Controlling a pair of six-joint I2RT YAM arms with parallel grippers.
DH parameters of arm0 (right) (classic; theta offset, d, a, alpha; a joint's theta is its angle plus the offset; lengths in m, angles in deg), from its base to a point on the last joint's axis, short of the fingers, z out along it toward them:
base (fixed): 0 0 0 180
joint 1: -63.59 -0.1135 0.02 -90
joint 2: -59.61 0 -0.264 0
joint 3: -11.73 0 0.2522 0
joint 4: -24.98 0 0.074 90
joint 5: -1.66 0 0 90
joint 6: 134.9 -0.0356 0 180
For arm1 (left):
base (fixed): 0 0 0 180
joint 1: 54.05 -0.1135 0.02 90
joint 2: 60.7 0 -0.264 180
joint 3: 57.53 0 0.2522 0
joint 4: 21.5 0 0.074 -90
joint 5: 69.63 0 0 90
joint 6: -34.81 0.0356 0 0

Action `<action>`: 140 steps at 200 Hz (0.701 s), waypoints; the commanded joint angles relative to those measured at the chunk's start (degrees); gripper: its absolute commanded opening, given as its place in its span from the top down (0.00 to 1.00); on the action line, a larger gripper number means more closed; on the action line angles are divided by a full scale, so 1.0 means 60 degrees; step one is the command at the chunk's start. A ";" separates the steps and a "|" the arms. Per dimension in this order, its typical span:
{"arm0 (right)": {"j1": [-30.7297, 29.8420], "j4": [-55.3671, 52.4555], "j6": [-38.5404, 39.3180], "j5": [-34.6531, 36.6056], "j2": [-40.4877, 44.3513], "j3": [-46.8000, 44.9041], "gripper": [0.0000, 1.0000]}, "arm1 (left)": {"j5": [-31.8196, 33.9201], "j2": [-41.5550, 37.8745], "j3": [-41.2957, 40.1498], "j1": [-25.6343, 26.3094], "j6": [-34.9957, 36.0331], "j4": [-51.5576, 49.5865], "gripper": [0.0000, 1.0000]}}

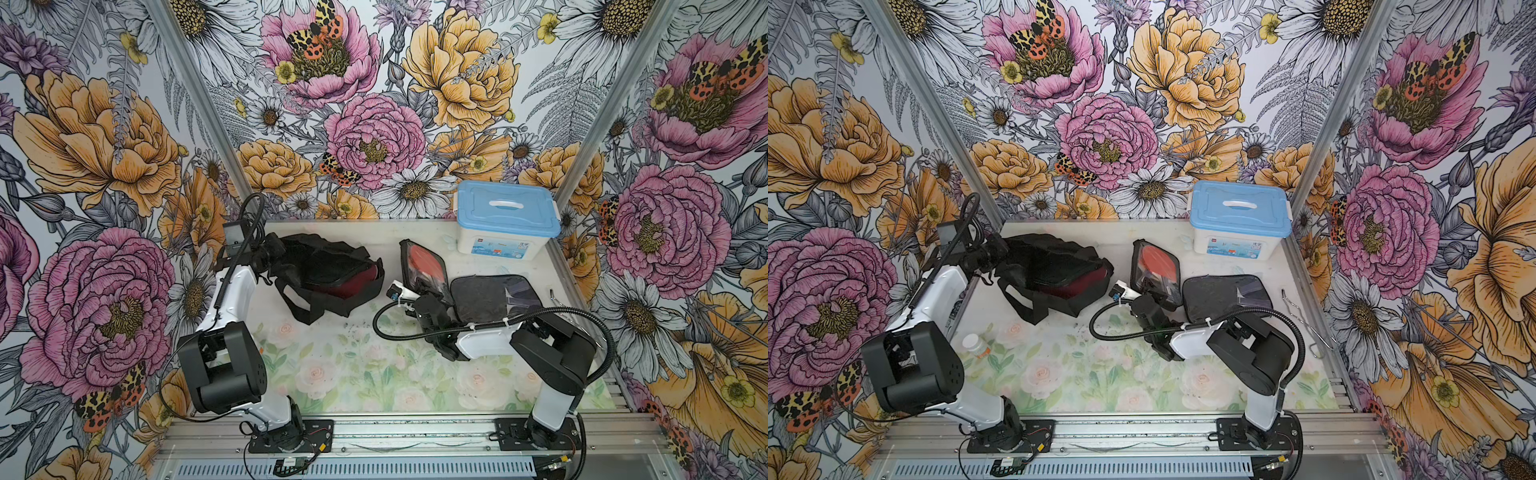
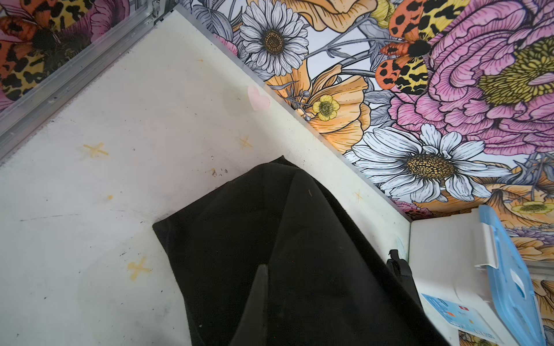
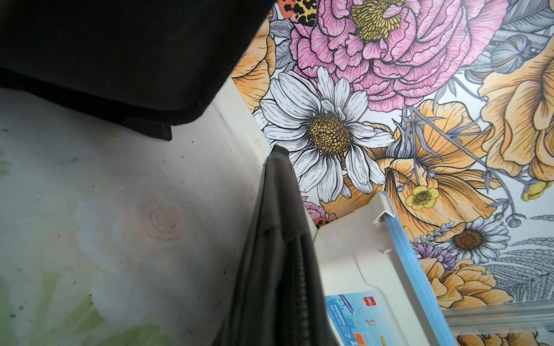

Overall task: Remove the ping pong set from the canvas bag
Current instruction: Place the ping pong set at the center of the board.

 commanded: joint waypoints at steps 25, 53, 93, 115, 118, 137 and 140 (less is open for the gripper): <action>-0.0183 0.0087 0.0009 0.0040 -0.0988 0.0285 1.00 | 0.0114 0.0279 -0.0220 -0.0225 -0.0073 -0.0096 1.00; -0.0191 -0.0116 0.0028 -0.0074 -0.1342 0.0522 1.00 | 0.0075 0.0278 -0.0257 -0.0237 -0.0105 -0.0067 1.00; -0.0188 -0.0172 0.0284 -0.0168 -0.1846 0.0775 0.99 | 0.0015 0.0278 -0.0263 -0.0238 -0.0122 -0.0037 1.00; -0.0185 -0.0178 0.0366 -0.0224 -0.2052 0.0890 0.97 | -0.0023 0.0278 -0.0275 -0.0229 -0.0131 -0.0013 1.00; -0.0194 -0.0188 0.0389 -0.0217 -0.2080 0.0905 0.97 | -0.0026 0.0278 -0.0275 -0.0229 -0.0131 -0.0018 1.00; -0.0150 -0.0307 0.0382 -0.0229 -0.2123 0.0988 0.93 | -0.0023 0.0242 -0.0304 -0.0230 -0.0129 -0.0010 1.00; -0.0153 -0.0349 0.0376 -0.0258 -0.2115 0.1009 0.93 | -0.0019 0.0242 -0.0311 -0.0236 -0.0131 -0.0012 1.00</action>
